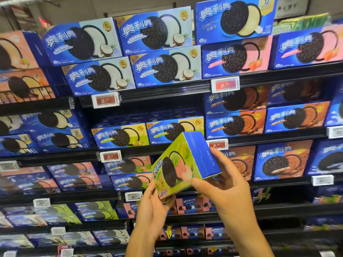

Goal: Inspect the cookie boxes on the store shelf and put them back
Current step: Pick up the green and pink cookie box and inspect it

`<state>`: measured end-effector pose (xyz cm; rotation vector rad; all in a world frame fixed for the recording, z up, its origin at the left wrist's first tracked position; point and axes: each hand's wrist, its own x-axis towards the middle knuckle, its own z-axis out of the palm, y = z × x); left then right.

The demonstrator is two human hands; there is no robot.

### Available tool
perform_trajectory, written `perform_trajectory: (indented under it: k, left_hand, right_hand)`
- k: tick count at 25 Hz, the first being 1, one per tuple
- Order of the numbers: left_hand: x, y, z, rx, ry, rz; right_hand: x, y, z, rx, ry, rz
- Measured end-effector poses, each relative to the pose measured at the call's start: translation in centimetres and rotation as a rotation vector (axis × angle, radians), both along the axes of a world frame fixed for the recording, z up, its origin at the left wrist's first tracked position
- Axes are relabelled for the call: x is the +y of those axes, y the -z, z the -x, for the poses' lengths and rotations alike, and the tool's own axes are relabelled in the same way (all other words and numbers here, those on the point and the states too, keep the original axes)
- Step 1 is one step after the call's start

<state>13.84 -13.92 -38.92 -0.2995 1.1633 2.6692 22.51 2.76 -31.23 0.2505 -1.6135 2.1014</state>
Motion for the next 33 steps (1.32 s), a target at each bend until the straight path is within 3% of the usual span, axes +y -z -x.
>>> perform_trajectory:
  k: [20,25,30,33]
  left_hand:
    - [-1.8,-3.1,1.9,0.121,-0.030,-0.043]
    - [-3.0,-3.6,1.6,0.204,-0.090,0.003]
    - [-4.3,-4.3,0.3,0.323,-0.148,0.109]
    - [-4.5,-5.3,-0.5,0.380,-0.169,0.182]
  right_hand:
    - [0.1,1.1,-0.1,0.037,-0.125,-0.091]
    - [0.9,2.2,0.9,0.018,-0.085,0.082]
    - [1.8,3.8,2.0,-0.064,-0.168,0.447]
    - [1.7,4.3,2.6,-0.130,-0.103,0.419]
